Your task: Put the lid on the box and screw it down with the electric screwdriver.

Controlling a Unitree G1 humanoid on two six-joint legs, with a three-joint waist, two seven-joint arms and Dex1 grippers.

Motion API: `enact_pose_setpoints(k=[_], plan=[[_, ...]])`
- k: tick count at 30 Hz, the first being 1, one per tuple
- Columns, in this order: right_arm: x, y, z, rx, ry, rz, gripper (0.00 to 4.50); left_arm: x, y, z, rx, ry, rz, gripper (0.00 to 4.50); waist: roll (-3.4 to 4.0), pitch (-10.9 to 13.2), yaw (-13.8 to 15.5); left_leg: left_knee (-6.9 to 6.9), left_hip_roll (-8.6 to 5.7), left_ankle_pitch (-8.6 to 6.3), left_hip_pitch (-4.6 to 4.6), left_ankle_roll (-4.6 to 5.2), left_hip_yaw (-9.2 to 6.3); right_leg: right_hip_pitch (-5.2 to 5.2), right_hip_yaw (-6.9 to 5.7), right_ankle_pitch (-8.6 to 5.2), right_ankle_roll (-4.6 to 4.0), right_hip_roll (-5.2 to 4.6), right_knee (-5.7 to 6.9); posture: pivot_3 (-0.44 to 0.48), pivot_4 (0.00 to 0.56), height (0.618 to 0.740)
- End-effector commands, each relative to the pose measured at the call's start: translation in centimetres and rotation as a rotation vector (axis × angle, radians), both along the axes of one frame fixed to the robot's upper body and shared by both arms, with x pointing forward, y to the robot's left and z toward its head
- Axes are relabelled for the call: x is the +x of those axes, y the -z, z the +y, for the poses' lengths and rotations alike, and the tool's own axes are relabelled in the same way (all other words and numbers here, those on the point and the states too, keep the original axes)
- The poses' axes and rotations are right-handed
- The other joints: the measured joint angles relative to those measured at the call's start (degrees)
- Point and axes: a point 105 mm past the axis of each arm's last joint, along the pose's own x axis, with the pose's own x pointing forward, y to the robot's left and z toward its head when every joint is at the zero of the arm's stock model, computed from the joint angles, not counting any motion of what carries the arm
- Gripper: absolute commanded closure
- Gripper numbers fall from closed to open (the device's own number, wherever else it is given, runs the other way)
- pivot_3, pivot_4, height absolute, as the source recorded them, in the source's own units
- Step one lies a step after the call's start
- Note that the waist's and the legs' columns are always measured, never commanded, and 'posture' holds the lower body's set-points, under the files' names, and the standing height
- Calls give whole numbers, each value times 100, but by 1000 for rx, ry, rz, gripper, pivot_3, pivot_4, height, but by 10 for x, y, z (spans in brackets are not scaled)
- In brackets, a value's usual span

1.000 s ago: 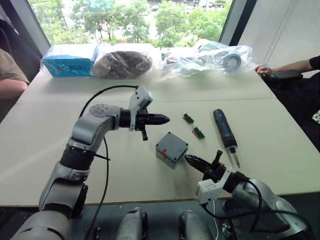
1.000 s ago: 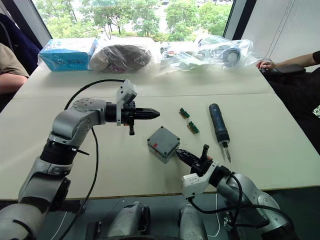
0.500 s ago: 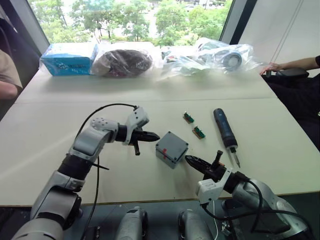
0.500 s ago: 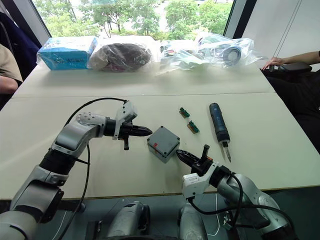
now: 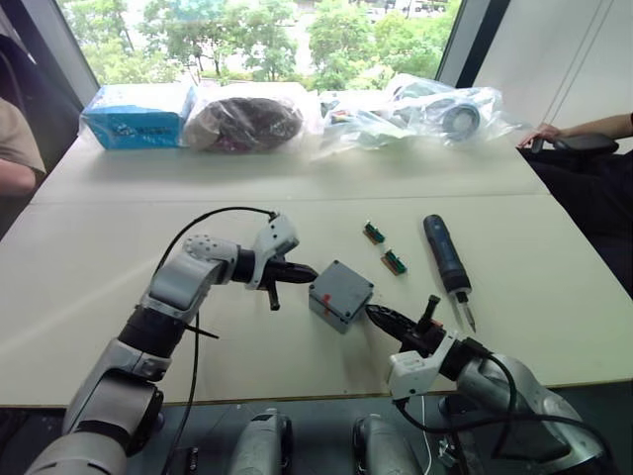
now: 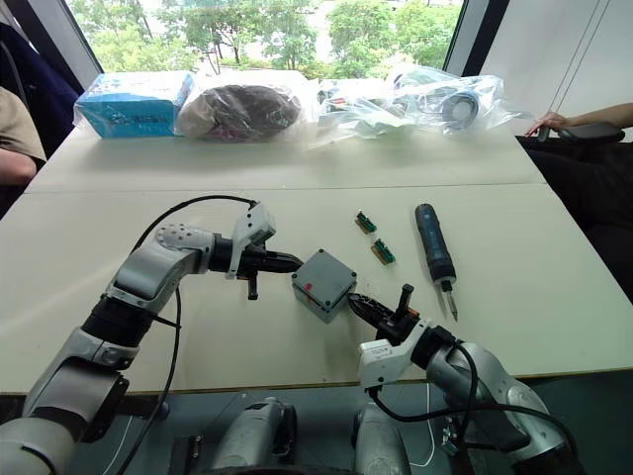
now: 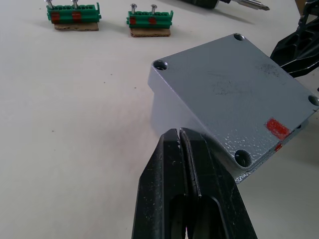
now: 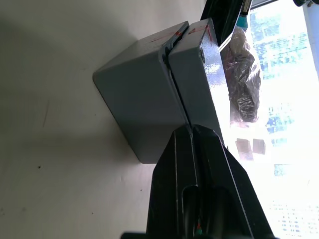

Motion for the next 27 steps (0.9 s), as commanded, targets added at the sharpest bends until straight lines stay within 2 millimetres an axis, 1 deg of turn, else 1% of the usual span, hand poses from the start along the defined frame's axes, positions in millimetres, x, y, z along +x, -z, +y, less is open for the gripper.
enact_pose_setpoints(k=[1, 6, 18, 27], plan=[[-1, -13, 6, 25, -25, -43, 4445, 4, -7, 0, 0, -7, -57, 4500, 0, 0, -1, 0, 0, 0, 0, 0, 0, 0, 0, 0, 0, 0, 0, 0, 150, 740], [0, -14, 7, 26, -29, -43, 4445, 8, -12, -1, -19, -19, -66, 4500, 0, 0, -1, 0, 0, 0, 0, 0, 0, 0, 0, 0, 0, 2, 0, 0, 150, 740], [0, -14, 9, 27, -40, -39, 4445, 0, -17, -7, -46, 14, -57, 4500, 0, 0, -2, 1, 0, 1, 0, 0, 0, 0, 0, 0, 1, 3, 1, 0, 150, 740], [-1, -15, 9, 34, -42, -44, 4445, -7, -14, -12, -23, 47, -62, 4500, 0, 0, -2, 1, 0, 1, 0, -1, 0, 0, 1, 1, 1, 4, 2, 0, 150, 740]])
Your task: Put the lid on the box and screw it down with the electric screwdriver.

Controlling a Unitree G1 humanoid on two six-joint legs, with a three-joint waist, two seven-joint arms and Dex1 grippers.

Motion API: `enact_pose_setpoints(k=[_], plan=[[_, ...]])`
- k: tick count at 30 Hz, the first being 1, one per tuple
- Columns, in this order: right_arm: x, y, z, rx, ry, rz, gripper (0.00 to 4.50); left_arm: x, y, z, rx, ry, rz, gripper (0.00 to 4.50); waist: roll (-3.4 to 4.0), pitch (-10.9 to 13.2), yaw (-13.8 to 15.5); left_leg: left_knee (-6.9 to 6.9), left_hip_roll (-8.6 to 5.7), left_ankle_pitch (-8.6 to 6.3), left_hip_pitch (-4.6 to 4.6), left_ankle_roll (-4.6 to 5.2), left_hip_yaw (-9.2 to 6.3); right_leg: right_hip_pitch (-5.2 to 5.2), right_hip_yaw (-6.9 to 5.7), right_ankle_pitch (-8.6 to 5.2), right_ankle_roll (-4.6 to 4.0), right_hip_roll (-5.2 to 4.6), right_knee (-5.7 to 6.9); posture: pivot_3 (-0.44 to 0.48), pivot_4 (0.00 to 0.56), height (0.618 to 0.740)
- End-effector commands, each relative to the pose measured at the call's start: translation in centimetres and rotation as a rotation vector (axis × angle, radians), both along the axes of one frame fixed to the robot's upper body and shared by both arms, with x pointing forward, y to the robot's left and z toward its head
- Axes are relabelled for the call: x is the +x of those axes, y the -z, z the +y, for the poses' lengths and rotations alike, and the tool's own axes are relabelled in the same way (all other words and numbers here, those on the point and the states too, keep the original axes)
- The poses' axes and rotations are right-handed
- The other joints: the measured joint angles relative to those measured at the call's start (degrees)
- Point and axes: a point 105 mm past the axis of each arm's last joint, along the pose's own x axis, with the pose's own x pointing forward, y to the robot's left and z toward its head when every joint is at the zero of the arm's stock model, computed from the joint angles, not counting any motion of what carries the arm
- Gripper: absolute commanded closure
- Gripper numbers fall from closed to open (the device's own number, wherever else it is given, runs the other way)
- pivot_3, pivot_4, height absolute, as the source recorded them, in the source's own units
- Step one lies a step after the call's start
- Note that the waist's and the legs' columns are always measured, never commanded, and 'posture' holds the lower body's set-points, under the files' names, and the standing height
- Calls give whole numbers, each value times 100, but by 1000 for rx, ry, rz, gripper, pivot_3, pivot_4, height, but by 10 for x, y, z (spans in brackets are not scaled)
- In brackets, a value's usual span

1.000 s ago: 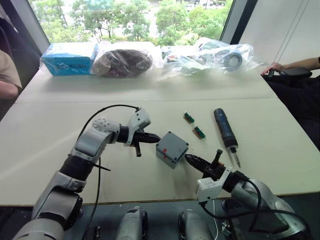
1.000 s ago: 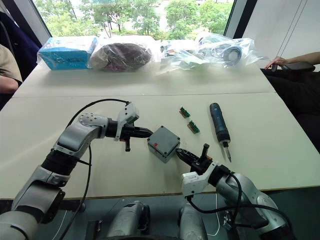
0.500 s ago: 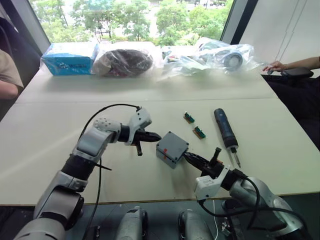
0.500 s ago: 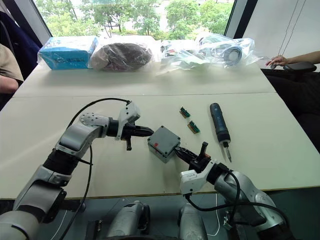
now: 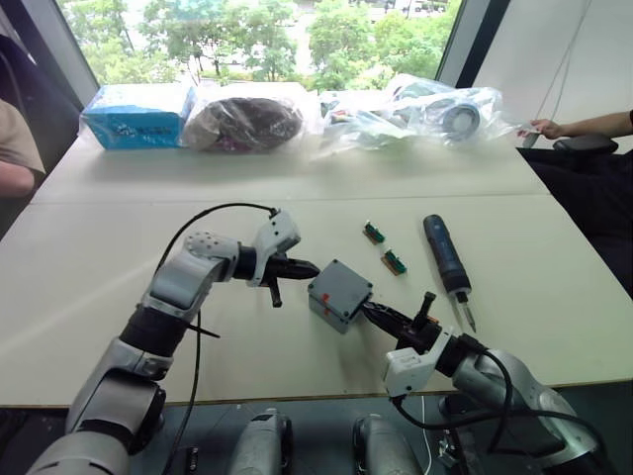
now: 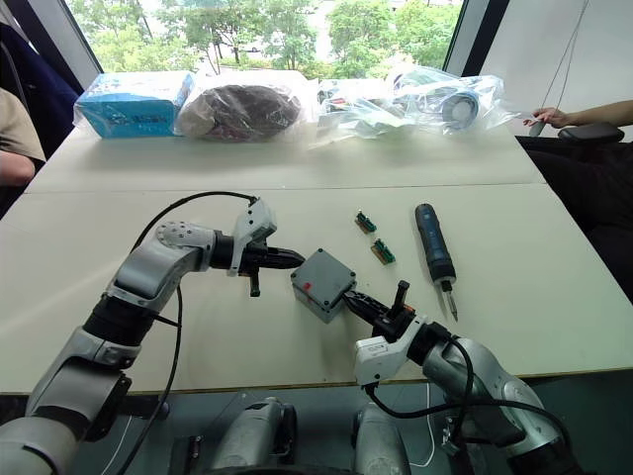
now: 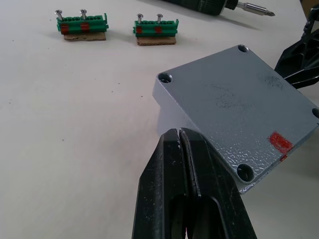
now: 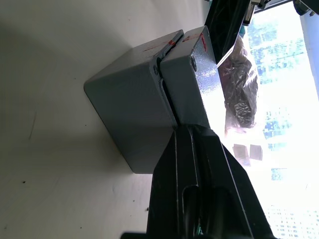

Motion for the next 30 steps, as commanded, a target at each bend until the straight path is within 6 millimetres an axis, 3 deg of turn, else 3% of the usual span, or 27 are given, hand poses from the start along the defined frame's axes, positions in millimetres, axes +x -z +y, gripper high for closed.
enact_pose_setpoints(k=[1, 30], plan=[[-3, -13, 5, 38, -26, -39, 4445, -9, -8, -11, -25, 63, -29, 4500, 0, 0, 1, 0, 0, 0, 0, 0, 0, 0, 0, 0, 0, 0, 0, 0, 150, 740], [-9, -14, 7, 56, -45, -23, 4445, -16, -1, -15, 11, 84, -41, 4500, 0, 0, 1, 2, 0, 1, 0, -1, 0, 0, 1, 0, 0, 2, 2, 0, 150, 740]])
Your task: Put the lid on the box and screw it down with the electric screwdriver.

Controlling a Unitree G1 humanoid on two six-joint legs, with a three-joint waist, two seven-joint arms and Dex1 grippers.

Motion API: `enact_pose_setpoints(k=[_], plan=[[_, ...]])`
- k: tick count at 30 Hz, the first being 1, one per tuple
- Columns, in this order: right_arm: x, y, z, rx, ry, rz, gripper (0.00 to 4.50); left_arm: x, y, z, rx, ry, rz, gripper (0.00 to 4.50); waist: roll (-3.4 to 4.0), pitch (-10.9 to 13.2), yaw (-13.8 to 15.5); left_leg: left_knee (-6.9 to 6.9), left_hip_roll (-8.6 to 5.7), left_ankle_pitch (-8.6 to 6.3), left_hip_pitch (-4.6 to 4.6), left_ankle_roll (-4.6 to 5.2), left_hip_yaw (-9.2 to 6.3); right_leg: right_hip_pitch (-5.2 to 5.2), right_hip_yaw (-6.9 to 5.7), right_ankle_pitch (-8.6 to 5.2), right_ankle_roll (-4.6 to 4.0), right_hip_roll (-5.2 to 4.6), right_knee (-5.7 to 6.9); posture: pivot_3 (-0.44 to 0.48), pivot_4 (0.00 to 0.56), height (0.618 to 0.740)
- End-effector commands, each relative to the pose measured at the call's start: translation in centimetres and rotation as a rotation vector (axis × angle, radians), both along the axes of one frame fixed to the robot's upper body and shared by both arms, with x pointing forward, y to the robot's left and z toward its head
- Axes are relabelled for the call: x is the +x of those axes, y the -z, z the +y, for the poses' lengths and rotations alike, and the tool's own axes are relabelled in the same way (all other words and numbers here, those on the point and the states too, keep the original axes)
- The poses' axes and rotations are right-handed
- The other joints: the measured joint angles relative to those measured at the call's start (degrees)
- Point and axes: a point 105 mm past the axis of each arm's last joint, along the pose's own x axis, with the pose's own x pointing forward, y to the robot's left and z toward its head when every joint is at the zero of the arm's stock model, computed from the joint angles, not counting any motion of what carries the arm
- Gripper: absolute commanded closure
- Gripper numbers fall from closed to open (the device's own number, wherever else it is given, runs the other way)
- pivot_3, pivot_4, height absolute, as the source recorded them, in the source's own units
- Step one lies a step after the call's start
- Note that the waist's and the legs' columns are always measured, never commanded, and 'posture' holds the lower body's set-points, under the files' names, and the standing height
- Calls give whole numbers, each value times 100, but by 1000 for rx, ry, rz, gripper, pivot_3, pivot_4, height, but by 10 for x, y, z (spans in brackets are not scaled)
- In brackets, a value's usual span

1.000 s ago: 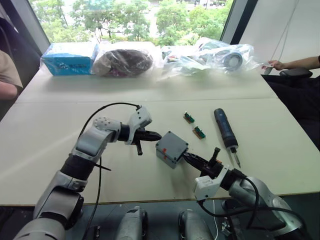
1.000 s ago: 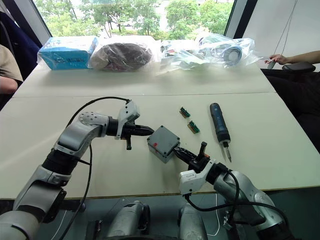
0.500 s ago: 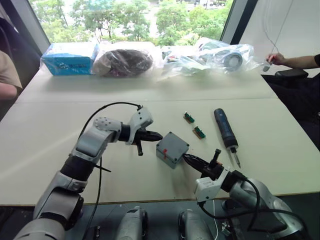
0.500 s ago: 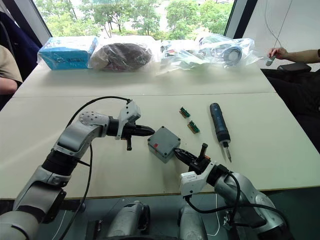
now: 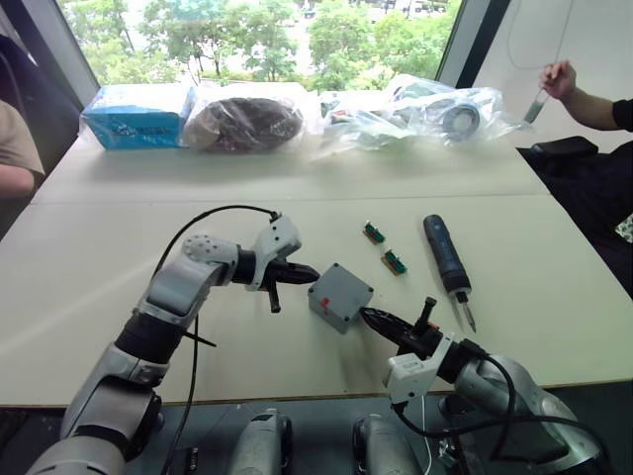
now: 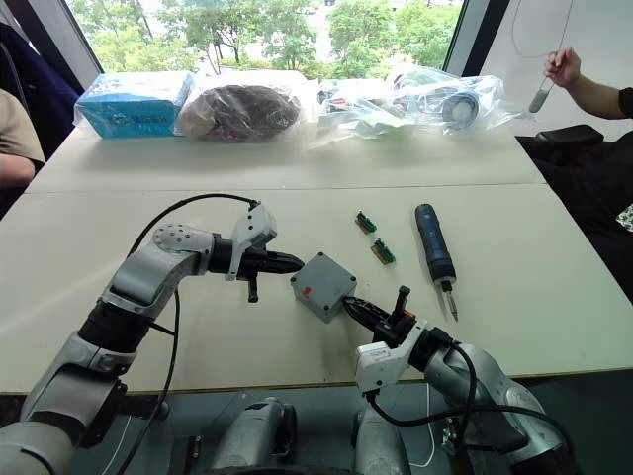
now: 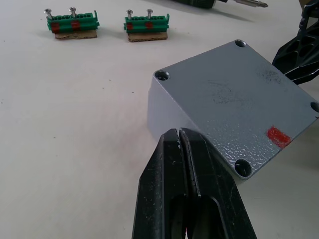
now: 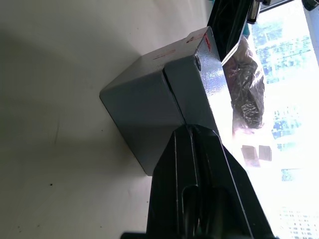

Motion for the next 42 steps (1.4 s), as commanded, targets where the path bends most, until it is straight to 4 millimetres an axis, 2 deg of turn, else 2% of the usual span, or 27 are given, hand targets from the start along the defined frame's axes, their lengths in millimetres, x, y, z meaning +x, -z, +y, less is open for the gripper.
enact_pose_setpoints(k=[1, 22, 33, 36, 42], plan=[[-3, -18, 7, 32, -29, -64, 4445, -8, -5, -16, -5, 71, -45, 4500, 0, 0, 1, 0, 0, 0, 0, 0, 0, 0, 0, 0, 0, 0, 0, 0, 150, 740], [0, -18, 1, 35, 3, -66, 4445, -4, -4, -22, 2, 68, -66, 4500, 0, 0, 5, 2, 0, 0, 0, 0, 0, 1, 0, 0, 0, 0, 2, 0, 150, 740], [-3, -12, -4, 48, 32, -16, 4445, 14, -7, -1, 0, -37, -69, 4500, 0, 0, 3, 3, -1, 1, 0, 0, 0, 1, 0, 0, 0, 1, 4, 0, 150, 740], [-4, -7, -4, 45, 32, 7, 4445, 15, -4, 1, 8, -42, -66, 4500, 0, 0, -1, 3, -1, 0, 0, 0, 0, 1, 1, 0, 1, 1, 4, 0, 150, 740], [4, 3, -2, 35, 42, 68, 4445, 3, 13, -4, 27, -11, -15, 4500, 1, -1, -4, 4, 0, 1, 1, 0, 0, 1, 1, 0, 1, 1, 7, 0, 150, 740]])
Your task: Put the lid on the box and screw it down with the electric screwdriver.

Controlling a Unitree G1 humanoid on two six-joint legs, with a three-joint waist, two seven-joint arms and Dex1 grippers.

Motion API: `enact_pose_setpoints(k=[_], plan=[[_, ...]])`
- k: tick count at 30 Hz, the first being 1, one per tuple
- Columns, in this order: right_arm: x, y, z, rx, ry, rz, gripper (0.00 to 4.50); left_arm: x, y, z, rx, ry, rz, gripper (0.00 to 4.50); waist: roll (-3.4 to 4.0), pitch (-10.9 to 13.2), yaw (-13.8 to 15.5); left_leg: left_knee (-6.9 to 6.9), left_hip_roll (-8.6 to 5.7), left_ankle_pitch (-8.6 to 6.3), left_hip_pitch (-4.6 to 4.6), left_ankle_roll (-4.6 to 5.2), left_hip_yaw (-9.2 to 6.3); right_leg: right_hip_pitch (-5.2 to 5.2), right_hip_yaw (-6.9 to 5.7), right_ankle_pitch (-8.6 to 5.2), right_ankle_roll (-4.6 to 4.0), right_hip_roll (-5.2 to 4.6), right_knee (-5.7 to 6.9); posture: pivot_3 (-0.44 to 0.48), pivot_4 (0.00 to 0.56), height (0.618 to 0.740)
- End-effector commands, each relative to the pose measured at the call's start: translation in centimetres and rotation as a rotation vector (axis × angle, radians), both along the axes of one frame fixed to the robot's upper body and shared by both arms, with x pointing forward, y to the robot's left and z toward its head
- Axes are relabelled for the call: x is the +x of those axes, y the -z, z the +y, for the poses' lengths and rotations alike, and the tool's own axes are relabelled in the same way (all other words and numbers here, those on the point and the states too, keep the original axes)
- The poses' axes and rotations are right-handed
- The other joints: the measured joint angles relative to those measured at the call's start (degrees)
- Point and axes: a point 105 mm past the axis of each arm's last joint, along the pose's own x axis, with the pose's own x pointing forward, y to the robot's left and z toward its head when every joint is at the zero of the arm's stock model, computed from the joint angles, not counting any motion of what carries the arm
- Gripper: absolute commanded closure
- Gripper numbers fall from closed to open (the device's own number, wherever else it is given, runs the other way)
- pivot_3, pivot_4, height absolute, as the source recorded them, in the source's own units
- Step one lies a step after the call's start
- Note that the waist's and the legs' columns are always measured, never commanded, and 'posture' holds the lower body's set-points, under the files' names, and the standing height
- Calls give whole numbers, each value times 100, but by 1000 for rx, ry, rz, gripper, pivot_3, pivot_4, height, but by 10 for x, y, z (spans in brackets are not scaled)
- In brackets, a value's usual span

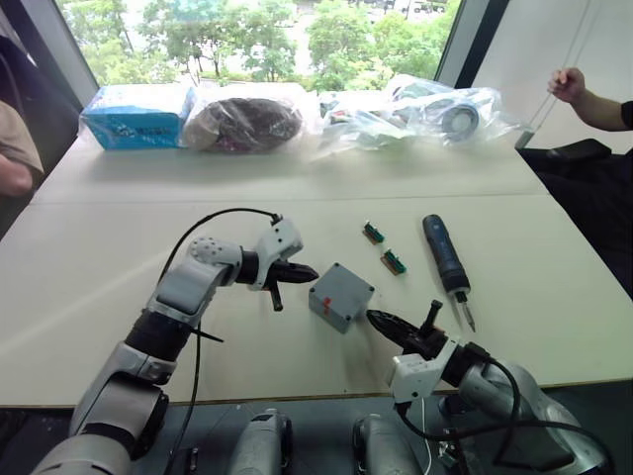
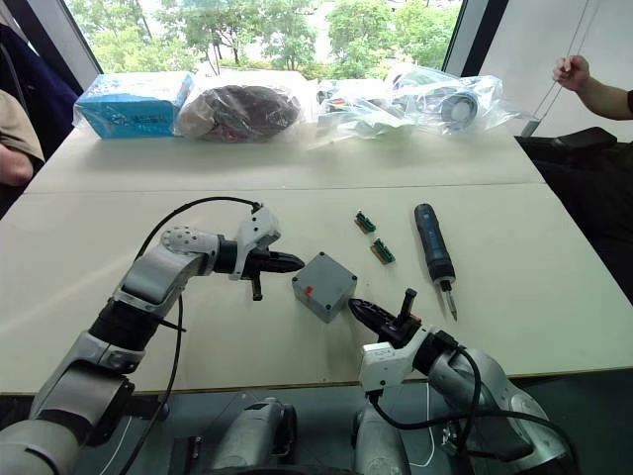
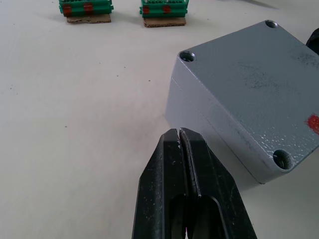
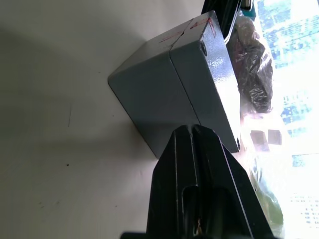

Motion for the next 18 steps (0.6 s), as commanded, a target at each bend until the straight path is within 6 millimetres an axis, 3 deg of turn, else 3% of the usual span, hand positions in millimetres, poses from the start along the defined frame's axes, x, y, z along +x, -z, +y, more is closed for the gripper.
enact_pose_setpoints(k=[1, 12, 18], plan=[[4, -4, 4, 23, -5, 3, 4445, -8, 0, -4, -3, 31, -2, 4500, 0, 0, -2, 0, 0, 0, 0, 0, 0, 0, 0, 0, 0, 0, 0, 0, 150, 740], [30, -12, 2, 73, 52, 21, 4445, -29, 2, -7, -22, 50, 46, 4500, 1, -1, 10, 1, 1, 0, 0, 0, -1, -2, 1, 0, 0, 0, 5, 0, 150, 740], [31, -13, 3, 74, 48, 25, 4445, -31, 2, -8, -27, 49, 53, 4500, 2, -1, 1, 1, 1, 0, 0, 0, -1, -2, 1, 0, 0, 0, 7, 0, 150, 740]])
